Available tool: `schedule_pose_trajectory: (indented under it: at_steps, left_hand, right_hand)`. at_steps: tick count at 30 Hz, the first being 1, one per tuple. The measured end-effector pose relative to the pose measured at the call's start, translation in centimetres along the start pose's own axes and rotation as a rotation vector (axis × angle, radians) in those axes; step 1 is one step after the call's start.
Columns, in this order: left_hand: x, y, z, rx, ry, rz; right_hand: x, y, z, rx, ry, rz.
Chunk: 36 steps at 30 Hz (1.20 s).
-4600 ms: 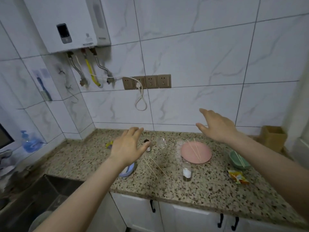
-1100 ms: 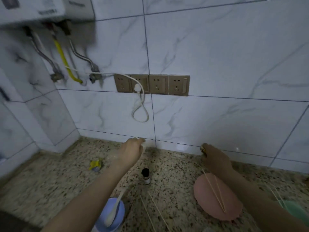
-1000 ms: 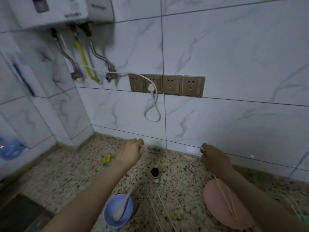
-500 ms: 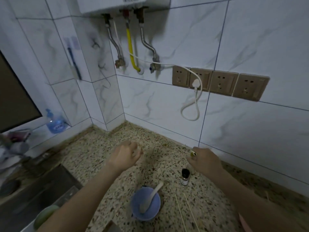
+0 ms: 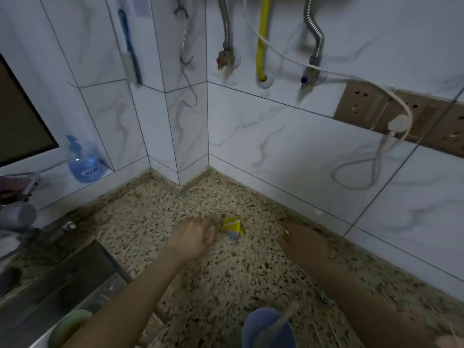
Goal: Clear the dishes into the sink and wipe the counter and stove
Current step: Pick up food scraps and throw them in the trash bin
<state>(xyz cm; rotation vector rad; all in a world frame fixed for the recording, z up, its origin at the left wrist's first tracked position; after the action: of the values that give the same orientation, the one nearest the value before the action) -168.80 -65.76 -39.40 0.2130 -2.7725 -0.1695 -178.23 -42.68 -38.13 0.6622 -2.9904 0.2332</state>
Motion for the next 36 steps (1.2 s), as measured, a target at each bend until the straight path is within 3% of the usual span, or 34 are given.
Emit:
schedule_pose_trajectory:
  at_steps: [6,12,18,28,36]
  left_hand:
    - [1.4,-4.4,2.1,-0.048,-0.007,-0.009]
    - [2.1,-6.0,3.9,-0.106,0.006,0.022]
    - [2.6,-7.1,8.1,-0.163,-0.073,-0.003]
    - [2.8,-8.5,10.7,-0.151,-0.129,-0.062]
    - [2.6,-8.9,11.2,-0.112,-0.171,-0.109]
  right_hand:
    - [3.9,-2.9,4.3,-0.111,-0.033,0.110]
    - [6.6,-5.3,10.2,0.262,-0.164,0.273]
    - [8.2,-5.0,14.7,0.327,-0.272,0.440]
    - [9.3,-6.2,19.1,0.521,-0.376,0.569]
    - [9.7,-7.0,19.0,0.520,-0.397,0.507]
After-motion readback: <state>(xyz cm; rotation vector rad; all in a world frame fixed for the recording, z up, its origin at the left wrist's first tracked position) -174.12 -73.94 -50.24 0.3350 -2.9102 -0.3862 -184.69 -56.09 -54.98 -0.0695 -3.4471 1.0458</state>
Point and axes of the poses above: each hand's wrist, its own x-axis towards the middle knuckle, its own z-axis out of the palm, y = z × x, the point moved 9 cm from there along x, towards the middle knuckle, and after that the axes turned 6 degrees about y, right-handed, at the moved point
